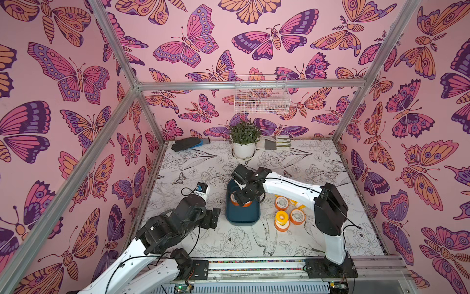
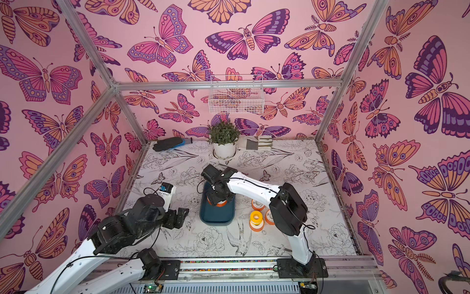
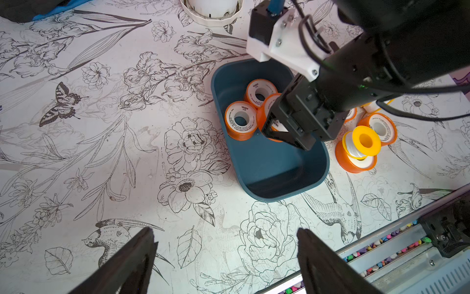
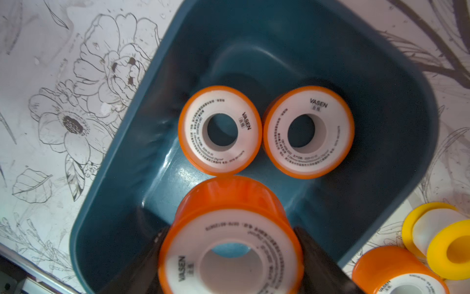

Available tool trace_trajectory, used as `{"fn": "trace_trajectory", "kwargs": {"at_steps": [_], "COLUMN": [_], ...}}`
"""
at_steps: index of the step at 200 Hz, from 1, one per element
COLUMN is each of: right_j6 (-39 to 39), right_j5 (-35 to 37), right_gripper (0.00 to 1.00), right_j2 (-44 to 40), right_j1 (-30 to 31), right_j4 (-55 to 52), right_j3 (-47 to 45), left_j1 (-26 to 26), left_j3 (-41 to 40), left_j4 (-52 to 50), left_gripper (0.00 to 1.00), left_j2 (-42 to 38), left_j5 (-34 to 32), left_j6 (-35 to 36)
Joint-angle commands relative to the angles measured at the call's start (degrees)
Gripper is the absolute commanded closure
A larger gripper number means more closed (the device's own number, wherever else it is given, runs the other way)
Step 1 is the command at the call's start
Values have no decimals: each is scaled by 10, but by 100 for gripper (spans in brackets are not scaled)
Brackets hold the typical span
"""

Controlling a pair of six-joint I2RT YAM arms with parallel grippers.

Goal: Put the sealing tape into the storage box
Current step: Place the sealing tape in the storage box.

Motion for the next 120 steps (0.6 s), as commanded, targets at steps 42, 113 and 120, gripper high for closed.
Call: {"fn": "trace_trajectory", "kwargs": {"at_steps": [42, 113, 120], "right_j6": [-11, -12, -10], "right_j5": [39, 56, 56], "right_gripper": [37, 35, 35], "right_j2": [33, 58, 60], "right_j1": [17, 24, 24], "right_j4": [-50, -51, -49], "right_j3": [16, 16, 14], "left_j1": [2, 2, 2], "left_j3": [-6, -6, -6], "left_j4": [-12, -14, -15], "left_gripper": [9, 9, 9], "left_j2": [3, 3, 5], "left_j5": [-10, -13, -14], "left_j6": [-4, -5, -5]}}
